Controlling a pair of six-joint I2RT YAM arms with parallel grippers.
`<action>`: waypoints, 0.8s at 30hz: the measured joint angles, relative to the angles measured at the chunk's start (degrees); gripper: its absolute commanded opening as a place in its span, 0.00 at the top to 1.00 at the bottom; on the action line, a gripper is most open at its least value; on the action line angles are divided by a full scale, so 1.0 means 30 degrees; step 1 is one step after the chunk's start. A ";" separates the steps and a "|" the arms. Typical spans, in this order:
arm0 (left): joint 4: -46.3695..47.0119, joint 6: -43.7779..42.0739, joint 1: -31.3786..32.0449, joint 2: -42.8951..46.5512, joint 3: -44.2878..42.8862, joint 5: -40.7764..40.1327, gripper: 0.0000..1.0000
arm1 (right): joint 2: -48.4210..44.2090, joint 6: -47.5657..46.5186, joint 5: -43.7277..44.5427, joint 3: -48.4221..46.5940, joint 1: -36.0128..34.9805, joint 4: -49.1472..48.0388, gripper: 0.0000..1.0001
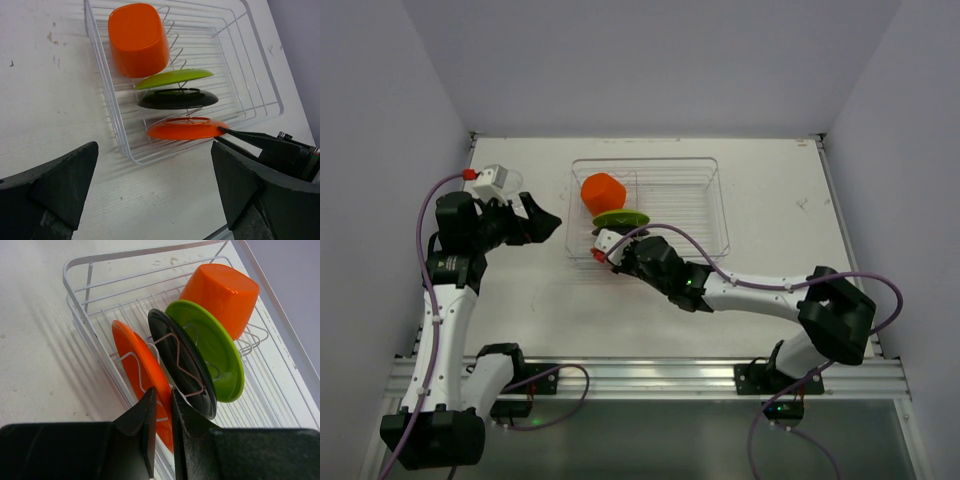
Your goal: Unload the mixed dishes from the dish rack
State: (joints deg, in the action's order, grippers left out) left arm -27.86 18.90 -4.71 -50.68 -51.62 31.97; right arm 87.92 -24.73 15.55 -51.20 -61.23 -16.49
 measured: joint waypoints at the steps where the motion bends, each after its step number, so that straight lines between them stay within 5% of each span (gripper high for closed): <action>1: -0.0007 0.0000 0.0000 0.0000 0.0000 0.0000 0.00 | 0.0029 -0.0051 0.0073 0.0000 -0.0058 -0.0036 0.86; 10: -0.0007 -0.0007 0.0000 0.0000 0.0000 0.0015 0.00 | 0.0073 -0.0080 0.0175 0.0044 -0.0576 -0.0095 1.00; 24: 0.0000 0.0000 0.0000 -0.0233 0.0000 0.0131 0.00 | 0.0248 -0.0350 0.2331 0.0299 -0.1027 -0.0933 1.00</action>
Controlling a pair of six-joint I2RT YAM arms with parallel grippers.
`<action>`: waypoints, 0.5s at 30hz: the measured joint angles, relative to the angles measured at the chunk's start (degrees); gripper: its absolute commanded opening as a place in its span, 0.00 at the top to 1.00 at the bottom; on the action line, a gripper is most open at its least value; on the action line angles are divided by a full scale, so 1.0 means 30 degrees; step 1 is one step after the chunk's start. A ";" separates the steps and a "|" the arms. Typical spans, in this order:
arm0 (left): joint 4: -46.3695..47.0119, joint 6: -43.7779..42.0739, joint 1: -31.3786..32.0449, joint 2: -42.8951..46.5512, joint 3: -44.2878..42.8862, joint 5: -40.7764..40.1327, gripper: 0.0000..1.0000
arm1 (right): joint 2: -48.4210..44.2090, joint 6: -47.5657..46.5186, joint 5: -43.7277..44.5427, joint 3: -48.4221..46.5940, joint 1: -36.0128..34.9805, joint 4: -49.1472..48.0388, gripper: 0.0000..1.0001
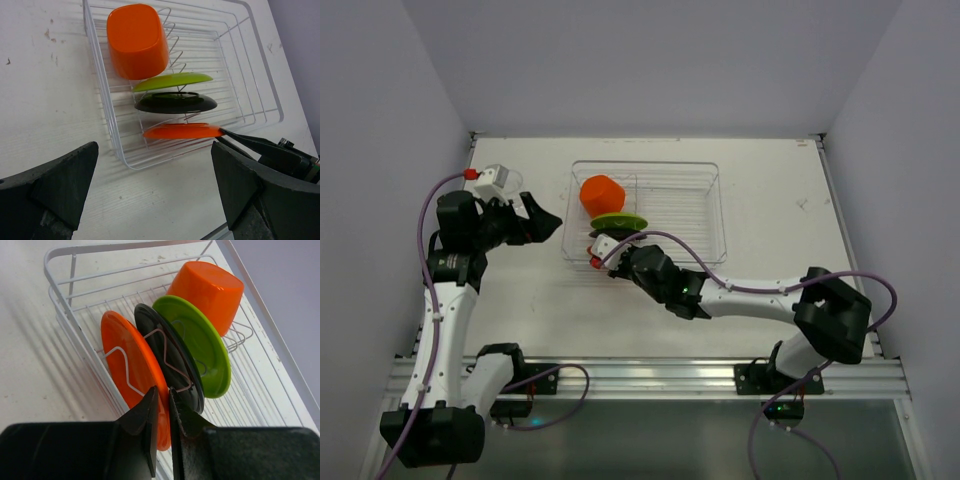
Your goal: Unload the mixed dishes from the dish rack
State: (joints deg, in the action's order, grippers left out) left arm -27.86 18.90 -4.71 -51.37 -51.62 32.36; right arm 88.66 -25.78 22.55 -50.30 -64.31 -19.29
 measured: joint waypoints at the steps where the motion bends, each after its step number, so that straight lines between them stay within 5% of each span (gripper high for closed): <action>1: 0.0000 0.0000 0.0000 -0.0015 0.0000 0.0007 0.00 | 0.0058 -0.0058 0.0255 0.0036 -0.0036 -0.0197 1.00; 11: 0.0000 0.0000 0.0000 -0.0080 0.0000 0.0015 0.00 | -0.0168 -0.0364 0.0648 0.0372 -0.0051 -0.0510 1.00; 15: 0.0000 0.0000 0.0000 -0.0087 0.0000 0.0015 0.00 | -0.0765 -0.0299 0.0444 0.0437 0.0015 -0.0248 0.81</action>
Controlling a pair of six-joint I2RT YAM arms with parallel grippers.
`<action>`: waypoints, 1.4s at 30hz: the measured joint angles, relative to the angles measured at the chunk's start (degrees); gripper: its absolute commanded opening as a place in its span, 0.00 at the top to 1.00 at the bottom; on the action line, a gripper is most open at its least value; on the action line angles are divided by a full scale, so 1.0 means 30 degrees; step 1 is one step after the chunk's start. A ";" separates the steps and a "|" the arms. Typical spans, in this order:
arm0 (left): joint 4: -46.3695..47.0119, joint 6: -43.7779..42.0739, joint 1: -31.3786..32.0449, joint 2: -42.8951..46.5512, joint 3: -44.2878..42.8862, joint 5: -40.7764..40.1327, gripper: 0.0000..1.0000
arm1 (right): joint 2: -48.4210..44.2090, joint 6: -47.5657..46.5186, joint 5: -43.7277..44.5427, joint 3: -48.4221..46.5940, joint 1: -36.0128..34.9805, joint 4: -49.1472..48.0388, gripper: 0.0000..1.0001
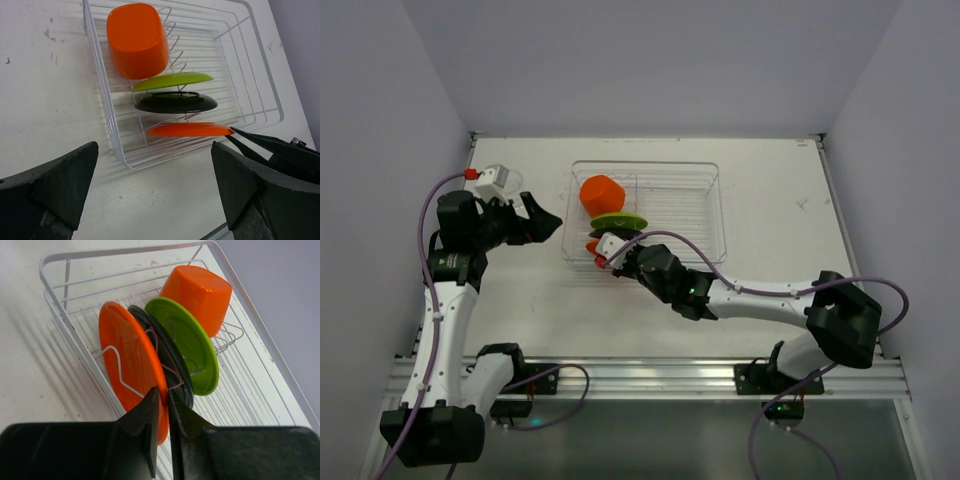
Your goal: Unload the mixed dishes from the dish rack
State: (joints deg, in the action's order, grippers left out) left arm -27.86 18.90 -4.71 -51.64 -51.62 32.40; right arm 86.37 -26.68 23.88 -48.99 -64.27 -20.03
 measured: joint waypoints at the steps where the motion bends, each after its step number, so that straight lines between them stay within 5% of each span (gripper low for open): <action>1: 0.0000 0.0000 0.0000 0.0000 0.0000 0.0000 0.00 | -0.0197 0.0087 -0.0182 0.0029 0.0022 0.0000 0.81; 8: -0.0007 0.0000 0.0000 0.0000 0.0000 0.0000 0.00 | -0.0721 0.0313 -0.0954 0.0073 0.0029 0.0007 0.91; 11: 0.0000 0.0000 0.0000 0.0000 0.0000 0.0000 0.00 | -0.0721 0.0474 -0.0991 0.0131 0.0029 0.0036 0.72; 18: 0.0000 0.0000 0.0000 0.0000 0.0000 0.0000 0.00 | -0.0721 0.0503 -0.1333 0.0131 0.0036 0.0415 0.66; 29: -0.0007 0.0000 0.0000 0.0007 0.0000 0.0044 0.00 | -0.1858 0.2761 -0.6280 -0.1588 0.2892 0.4124 0.57; 42: 0.0000 0.0007 0.0000 0.0000 0.0000 0.0138 0.00 | -0.1537 0.2987 -1.1176 -0.4626 0.3701 0.7992 0.61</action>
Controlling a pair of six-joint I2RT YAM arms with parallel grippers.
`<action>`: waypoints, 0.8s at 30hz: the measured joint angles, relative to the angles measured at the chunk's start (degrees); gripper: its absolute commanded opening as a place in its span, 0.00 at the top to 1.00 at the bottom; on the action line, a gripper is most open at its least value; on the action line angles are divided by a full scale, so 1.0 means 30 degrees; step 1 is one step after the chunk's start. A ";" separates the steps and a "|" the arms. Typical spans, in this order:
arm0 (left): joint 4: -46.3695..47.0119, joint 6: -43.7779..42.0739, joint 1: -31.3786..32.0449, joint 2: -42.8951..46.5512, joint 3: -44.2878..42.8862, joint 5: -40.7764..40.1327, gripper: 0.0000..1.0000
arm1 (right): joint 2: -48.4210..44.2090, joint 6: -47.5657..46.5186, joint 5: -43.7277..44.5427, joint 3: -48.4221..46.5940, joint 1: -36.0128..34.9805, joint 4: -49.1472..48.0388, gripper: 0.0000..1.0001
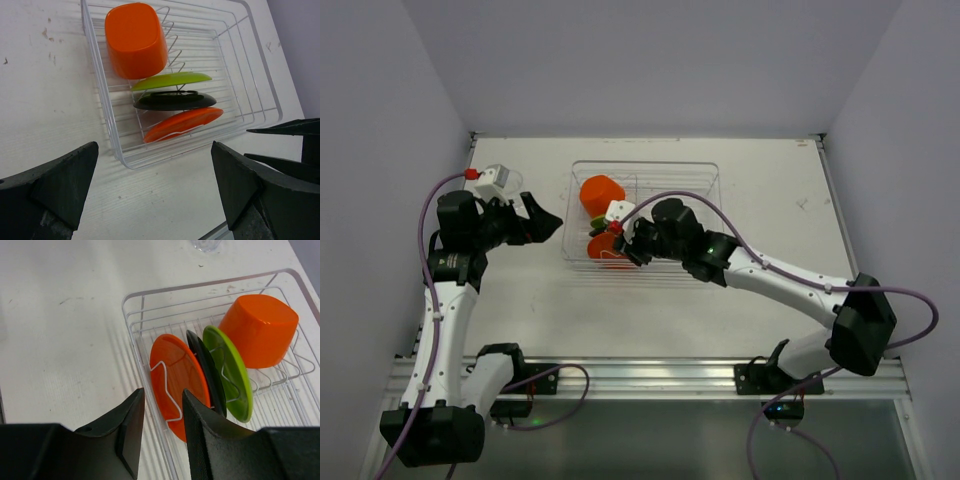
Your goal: Unload the mixed dishes from the dish rack
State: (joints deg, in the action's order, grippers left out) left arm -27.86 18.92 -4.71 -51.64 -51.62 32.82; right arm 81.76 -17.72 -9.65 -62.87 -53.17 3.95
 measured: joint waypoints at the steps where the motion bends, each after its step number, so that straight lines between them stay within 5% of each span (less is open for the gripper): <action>1: 0.0000 0.0000 0.0000 0.0000 0.0000 0.0000 0.00 | 0.0146 -0.0022 -0.0197 -0.0146 0.0022 0.0226 0.61; 24: 0.0029 0.0000 0.0000 -0.0284 0.0000 0.0022 0.00 | 0.2630 -0.0415 -0.1297 -0.0867 0.1384 0.0663 0.63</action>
State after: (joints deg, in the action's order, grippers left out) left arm -27.77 18.92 -4.71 -52.49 -51.62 32.88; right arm 89.65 -18.96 -13.54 -65.47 -49.01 5.93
